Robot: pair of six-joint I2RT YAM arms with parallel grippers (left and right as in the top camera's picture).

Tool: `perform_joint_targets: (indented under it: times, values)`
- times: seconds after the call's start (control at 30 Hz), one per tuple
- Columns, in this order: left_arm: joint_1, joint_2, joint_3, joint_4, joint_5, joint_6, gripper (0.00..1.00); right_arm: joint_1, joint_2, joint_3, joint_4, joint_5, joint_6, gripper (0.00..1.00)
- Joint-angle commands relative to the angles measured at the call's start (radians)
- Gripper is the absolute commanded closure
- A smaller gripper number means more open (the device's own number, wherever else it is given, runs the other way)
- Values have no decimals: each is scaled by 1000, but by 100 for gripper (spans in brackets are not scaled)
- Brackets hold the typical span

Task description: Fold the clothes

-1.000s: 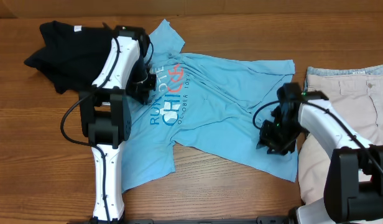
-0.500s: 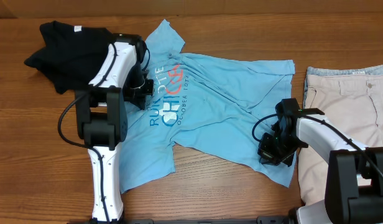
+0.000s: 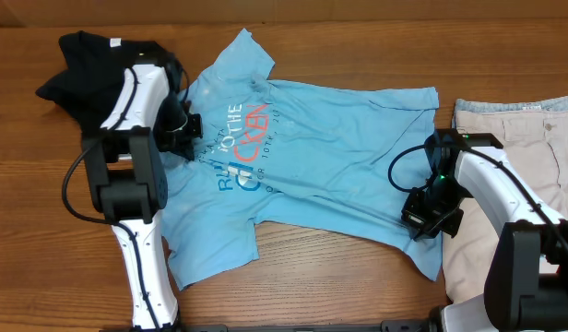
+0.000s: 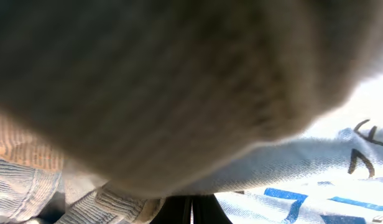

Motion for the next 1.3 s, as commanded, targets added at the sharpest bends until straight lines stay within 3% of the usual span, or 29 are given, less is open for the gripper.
perform_joint_targets:
  times: [0.0,0.07,0.27,0.47,0.63,0.87,1.2,1.27]
  values:
    - [33,65,-11,44,-79,29,96,-6,-14,13,-7,46,4,92]
    - [27,65,32,20,-54,46,96,-6,-14,13,-6,41,-29,70]
    - [-4,56,240,-86,-20,71,93,-6,-14,16,50,20,-51,62]
    - [-74,56,348,-69,91,132,89,-6,-14,15,257,70,12,51]
    - [-169,59,319,-1,146,214,86,-7,2,10,323,118,54,51]
    - [-261,59,218,127,77,239,71,-16,54,9,275,250,95,52]
    - [-246,59,106,187,73,238,71,-58,55,-19,262,182,74,61]
    - [-237,59,106,196,65,220,72,-58,55,-49,300,126,52,68]
